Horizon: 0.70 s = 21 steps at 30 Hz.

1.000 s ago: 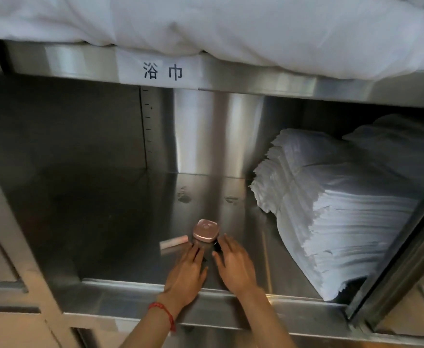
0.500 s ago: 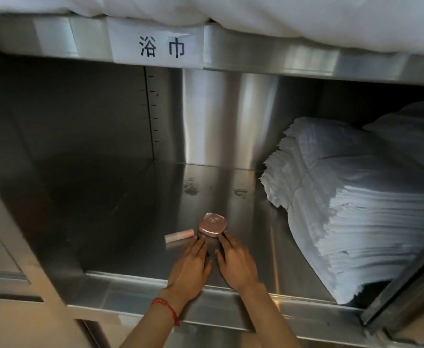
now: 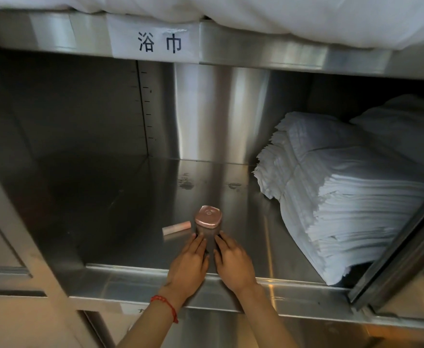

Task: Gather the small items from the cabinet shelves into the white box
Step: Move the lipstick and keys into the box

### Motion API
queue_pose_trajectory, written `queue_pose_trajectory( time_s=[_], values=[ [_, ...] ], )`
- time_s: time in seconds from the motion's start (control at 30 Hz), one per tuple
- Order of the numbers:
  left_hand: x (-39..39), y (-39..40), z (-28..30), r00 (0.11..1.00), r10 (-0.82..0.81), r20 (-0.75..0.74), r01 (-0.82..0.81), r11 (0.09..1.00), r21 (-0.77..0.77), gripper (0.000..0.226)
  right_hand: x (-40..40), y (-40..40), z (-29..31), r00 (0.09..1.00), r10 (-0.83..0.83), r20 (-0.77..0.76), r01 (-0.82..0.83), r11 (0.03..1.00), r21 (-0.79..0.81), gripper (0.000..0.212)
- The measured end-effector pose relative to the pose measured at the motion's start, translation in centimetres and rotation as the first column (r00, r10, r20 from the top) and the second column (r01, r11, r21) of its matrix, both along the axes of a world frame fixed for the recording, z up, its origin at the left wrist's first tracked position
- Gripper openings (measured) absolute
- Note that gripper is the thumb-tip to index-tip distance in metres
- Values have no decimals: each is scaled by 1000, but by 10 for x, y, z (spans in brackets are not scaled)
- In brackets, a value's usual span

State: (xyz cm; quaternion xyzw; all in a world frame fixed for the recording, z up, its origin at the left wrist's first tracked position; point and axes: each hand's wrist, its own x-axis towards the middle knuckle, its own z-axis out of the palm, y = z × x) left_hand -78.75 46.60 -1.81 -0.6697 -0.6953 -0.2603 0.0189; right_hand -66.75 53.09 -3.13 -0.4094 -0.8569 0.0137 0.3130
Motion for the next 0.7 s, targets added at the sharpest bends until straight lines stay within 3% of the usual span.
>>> queue_pose_trajectory(
  time_s=[0.2, 0.3, 0.4, 0.5, 0.7],
  values=[
    [5, -16, -6, 998, 20, -56, -14, 995, 101, 47, 10, -22, -1, 1000, -12, 5, 12, 998, 61, 34],
    [9, -26, -3, 997, -6, -79, 10, 998, 61, 41, 15, -32, -1, 1000, -24, 17, 23, 998, 60, 32],
    [13, -31, -2, 990, -54, -132, 54, 999, -2, 50, 19, -42, 2, 998, -52, 26, 51, 998, 41, 41],
    [15, -35, -1, 987, -19, -160, 29, 998, 57, 54, 23, -49, 2, 997, -66, 25, 66, 998, 18, 43],
    [17, -42, -1, 962, -107, -249, 116, 993, 21, 60, 31, -59, 2, 998, -55, 18, 55, 998, 20, 33]
  ],
)
